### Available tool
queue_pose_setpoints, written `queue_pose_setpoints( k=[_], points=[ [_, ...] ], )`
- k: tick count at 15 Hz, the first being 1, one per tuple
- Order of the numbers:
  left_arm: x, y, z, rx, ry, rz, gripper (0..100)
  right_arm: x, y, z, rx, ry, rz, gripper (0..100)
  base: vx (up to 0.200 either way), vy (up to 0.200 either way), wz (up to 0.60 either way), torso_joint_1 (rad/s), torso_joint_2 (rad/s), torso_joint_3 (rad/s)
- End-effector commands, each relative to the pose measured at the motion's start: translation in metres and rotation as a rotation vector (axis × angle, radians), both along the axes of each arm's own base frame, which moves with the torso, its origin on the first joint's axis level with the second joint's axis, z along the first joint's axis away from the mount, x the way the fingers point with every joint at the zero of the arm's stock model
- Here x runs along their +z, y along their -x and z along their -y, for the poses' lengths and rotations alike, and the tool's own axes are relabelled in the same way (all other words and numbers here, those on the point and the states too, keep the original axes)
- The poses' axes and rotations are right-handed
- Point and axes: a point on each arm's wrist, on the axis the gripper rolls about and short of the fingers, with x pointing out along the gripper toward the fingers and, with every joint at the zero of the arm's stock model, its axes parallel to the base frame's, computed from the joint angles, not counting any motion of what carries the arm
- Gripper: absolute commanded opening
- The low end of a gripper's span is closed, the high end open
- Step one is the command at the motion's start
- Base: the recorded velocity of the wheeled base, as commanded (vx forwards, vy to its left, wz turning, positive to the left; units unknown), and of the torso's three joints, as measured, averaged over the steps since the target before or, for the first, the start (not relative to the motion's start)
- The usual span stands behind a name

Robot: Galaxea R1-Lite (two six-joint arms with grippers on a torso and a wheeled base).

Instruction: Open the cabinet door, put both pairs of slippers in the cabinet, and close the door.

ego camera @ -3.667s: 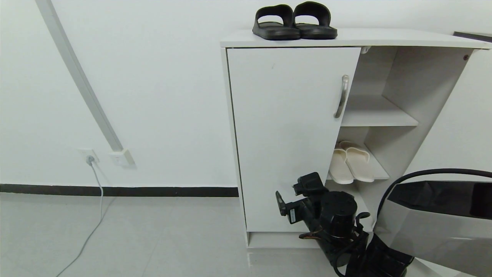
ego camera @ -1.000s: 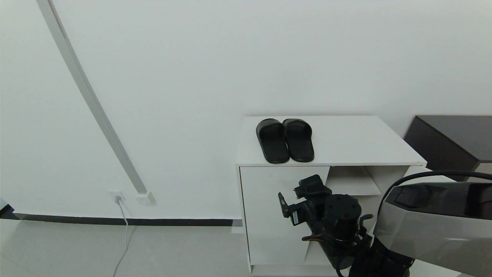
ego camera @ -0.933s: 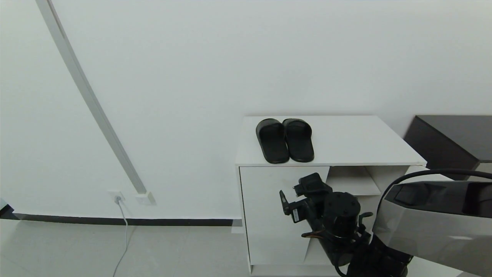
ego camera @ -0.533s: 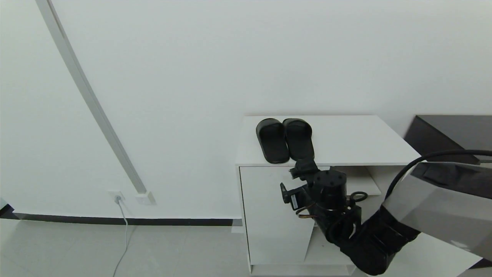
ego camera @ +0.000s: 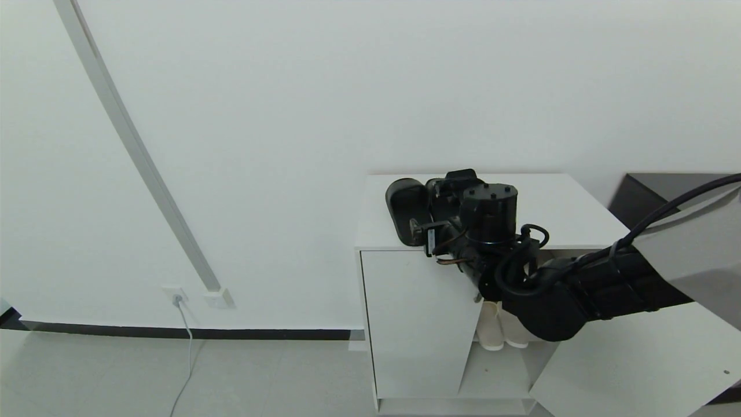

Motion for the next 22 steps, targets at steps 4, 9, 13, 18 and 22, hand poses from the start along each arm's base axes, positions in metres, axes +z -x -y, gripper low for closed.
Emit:
queue_pose_setpoints(
  k=[4, 9, 13, 18, 22],
  points=[
    [0.000, 0.000, 0.000, 0.001, -0.002, 0.000, 0, -0.010, -0.008, 0.001, -0.014, 0.011, -0.013, 100, 0.100, 0.000, 0.00, 0.004, 0.00, 0.002],
    [0.000, 0.000, 0.000, 0.001, -0.002, 0.000, 0, -0.014, -0.010, 0.000, -0.014, 0.017, -0.022, 100, 0.200, 0.000, 0.00, 0.001, 0.00, 0.000],
    [0.000, 0.000, 0.000, -0.003, -0.008, -0.002, 0, -0.035, -0.020, -0.006, 0.000, 0.000, -0.066, 100, 0.100, 0.000, 0.00, 0.002, 0.00, 0.001],
    [0.000, 0.000, 0.000, -0.001, -0.006, -0.002, 0, -0.049, -0.054, 0.000, -0.023, -0.012, -0.071, 100, 0.000, 0.000, 0.00, 0.000, 0.00, 0.000],
    [0.000, 0.000, 0.000, -0.003, -0.006, 0.000, 0, -0.052, -0.078, -0.008, -0.034, -0.026, -0.053, 100, 0.000, 0.000, 0.00, 0.000, 0.00, 0.000]
  ],
)
